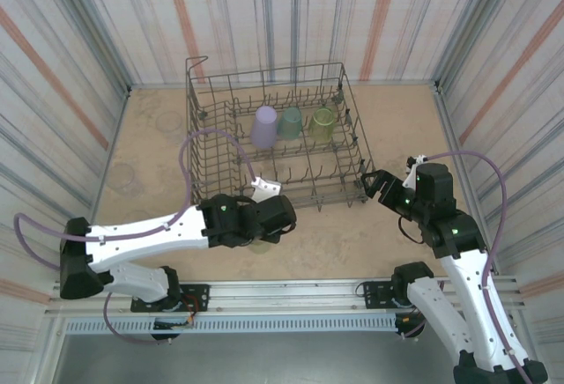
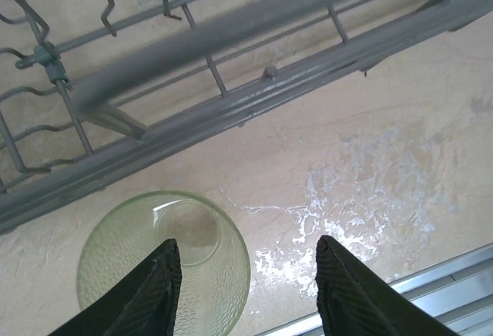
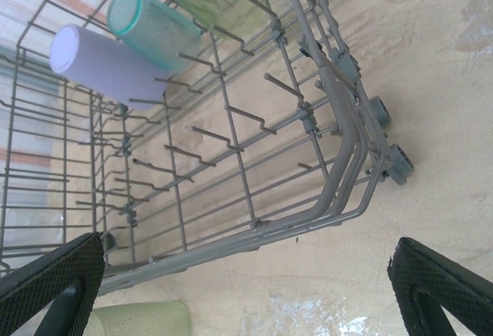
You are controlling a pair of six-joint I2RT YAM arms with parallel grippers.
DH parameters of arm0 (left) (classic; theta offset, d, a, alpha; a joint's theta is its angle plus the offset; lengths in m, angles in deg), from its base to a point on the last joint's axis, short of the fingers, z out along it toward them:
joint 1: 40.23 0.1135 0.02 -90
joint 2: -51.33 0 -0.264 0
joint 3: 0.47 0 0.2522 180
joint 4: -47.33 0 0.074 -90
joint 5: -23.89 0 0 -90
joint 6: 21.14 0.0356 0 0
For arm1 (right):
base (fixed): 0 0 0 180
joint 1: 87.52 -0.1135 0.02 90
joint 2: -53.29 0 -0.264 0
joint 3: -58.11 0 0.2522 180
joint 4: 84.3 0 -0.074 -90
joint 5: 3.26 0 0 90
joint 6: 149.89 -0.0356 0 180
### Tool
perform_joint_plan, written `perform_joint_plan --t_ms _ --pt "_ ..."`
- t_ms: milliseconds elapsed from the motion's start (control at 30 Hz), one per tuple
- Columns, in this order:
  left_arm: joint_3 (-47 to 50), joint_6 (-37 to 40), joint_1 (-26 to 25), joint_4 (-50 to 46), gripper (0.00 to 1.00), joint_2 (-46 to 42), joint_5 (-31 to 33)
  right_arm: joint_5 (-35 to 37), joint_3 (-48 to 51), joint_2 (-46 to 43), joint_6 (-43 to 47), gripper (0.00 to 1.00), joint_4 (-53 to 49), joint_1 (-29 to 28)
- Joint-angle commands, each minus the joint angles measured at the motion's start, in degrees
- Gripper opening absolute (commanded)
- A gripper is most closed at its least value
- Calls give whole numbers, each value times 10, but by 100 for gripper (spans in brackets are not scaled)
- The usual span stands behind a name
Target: Load the cups into the dish rack
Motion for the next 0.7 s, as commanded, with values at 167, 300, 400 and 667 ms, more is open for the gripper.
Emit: perform_joint_plan --t_ms 167,300,400,667 --pt "26 -43 -12 -10 47 61 5 5 15 -5 -17 99 4 -4" --pt "35 -51 -12 -7 43 74 9 5 16 -6 -17 99 4 -4" --pt "42 -57 -12 -3 39 78 11 6 18 -9 -18 99 6 -4" --pt "49 -68 -12 2 25 98 13 3 18 -10 -21 99 8 -5"
